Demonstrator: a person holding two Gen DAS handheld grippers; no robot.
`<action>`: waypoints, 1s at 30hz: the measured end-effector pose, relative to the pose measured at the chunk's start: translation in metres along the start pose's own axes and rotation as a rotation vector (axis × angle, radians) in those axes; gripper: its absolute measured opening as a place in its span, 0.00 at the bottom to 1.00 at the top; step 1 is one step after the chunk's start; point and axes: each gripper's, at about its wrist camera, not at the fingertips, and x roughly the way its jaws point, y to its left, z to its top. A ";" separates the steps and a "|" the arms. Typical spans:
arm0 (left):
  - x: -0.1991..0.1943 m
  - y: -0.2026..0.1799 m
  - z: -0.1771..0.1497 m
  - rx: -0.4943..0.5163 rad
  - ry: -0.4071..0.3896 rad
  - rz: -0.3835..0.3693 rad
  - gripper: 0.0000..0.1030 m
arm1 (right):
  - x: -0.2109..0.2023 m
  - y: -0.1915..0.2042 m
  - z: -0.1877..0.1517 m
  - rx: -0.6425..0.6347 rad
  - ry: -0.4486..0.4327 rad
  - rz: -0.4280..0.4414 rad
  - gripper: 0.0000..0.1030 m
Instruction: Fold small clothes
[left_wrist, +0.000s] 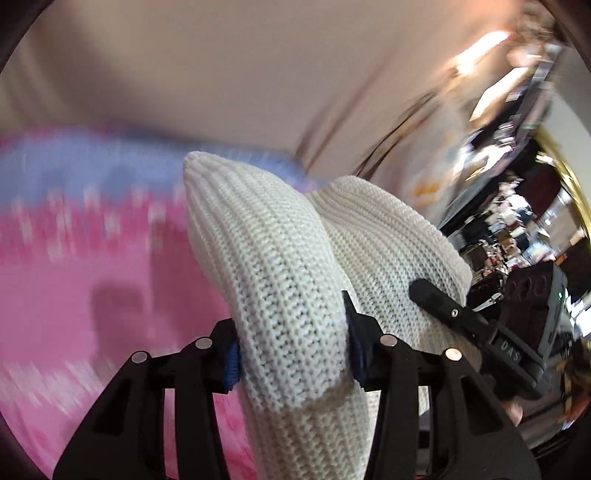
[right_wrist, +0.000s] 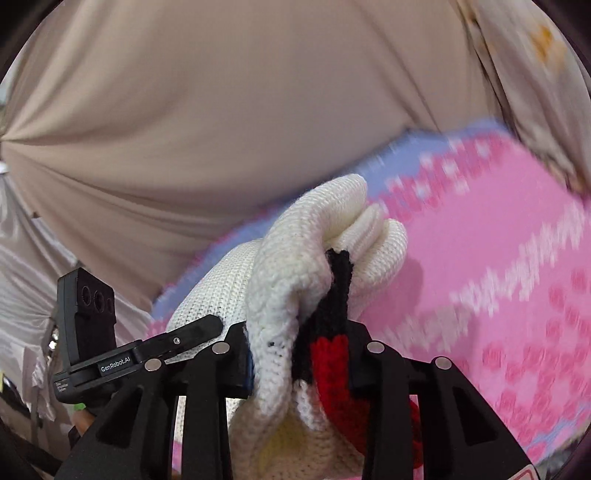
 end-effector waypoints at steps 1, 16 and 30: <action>-0.021 -0.006 0.009 0.032 -0.046 -0.004 0.43 | -0.015 0.019 0.011 -0.039 -0.045 0.030 0.32; -0.129 0.164 -0.052 -0.087 -0.170 0.277 0.70 | 0.083 0.161 -0.018 -0.187 -0.010 0.288 0.45; -0.085 0.319 -0.163 -0.565 -0.044 0.327 0.85 | 0.237 0.088 -0.134 -0.091 0.307 -0.073 0.74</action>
